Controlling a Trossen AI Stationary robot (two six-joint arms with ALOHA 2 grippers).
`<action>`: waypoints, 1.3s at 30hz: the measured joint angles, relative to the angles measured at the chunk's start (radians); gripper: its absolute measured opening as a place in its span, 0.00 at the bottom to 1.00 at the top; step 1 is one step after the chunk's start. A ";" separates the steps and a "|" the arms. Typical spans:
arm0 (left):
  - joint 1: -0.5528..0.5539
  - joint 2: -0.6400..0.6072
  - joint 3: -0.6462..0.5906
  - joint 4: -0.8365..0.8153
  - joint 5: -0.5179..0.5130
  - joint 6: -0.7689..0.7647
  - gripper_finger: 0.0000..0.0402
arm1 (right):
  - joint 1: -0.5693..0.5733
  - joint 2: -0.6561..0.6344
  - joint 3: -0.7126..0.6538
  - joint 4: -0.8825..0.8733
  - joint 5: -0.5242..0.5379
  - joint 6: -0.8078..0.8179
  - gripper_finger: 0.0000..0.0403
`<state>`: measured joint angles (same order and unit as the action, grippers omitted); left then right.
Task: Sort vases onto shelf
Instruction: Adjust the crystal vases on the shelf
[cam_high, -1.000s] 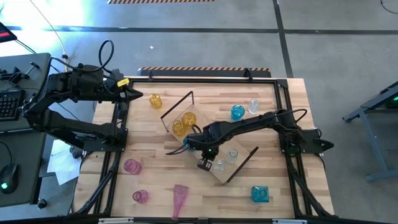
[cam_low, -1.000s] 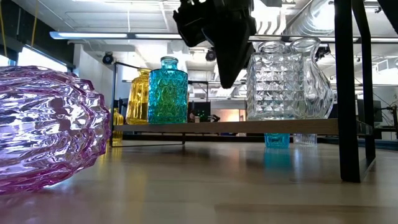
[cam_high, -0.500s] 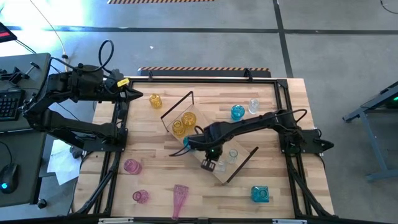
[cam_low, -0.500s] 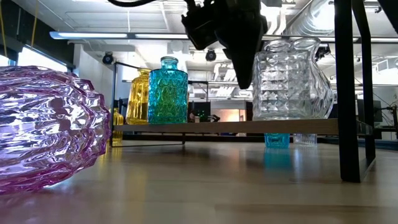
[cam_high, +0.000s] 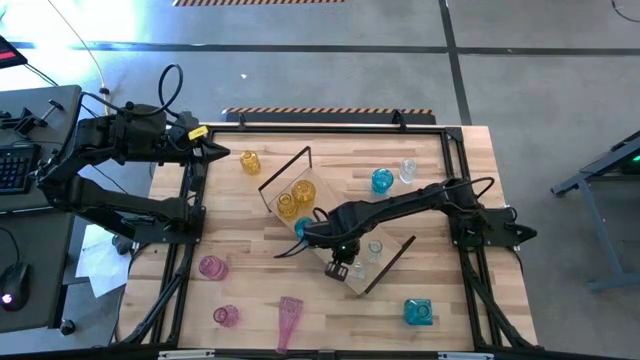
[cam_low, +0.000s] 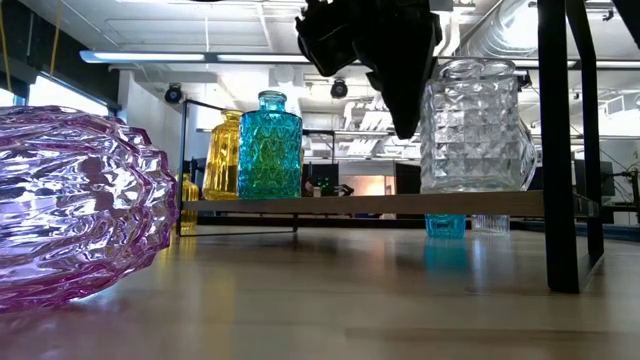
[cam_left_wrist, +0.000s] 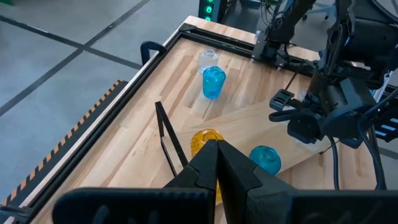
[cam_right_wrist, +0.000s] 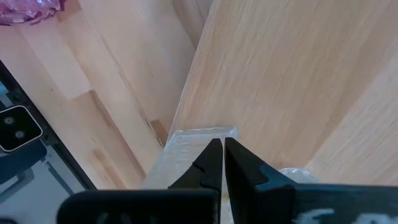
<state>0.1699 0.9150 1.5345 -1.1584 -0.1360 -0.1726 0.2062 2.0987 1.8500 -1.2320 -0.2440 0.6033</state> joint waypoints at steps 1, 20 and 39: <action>0.000 0.000 0.000 0.000 0.000 0.000 0.00 | 0.002 0.000 0.000 0.000 -0.001 0.003 0.00; 0.000 0.000 0.000 0.000 0.000 0.009 0.00 | 0.012 0.000 0.000 -0.002 0.008 0.048 0.00; 0.000 0.000 0.000 0.000 0.026 0.000 0.00 | 0.014 -0.001 0.081 0.026 0.100 0.049 0.00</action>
<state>0.1696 0.9149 1.5345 -1.1584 -0.1104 -0.1722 0.2201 2.0976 1.9309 -1.2057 -0.1436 0.6525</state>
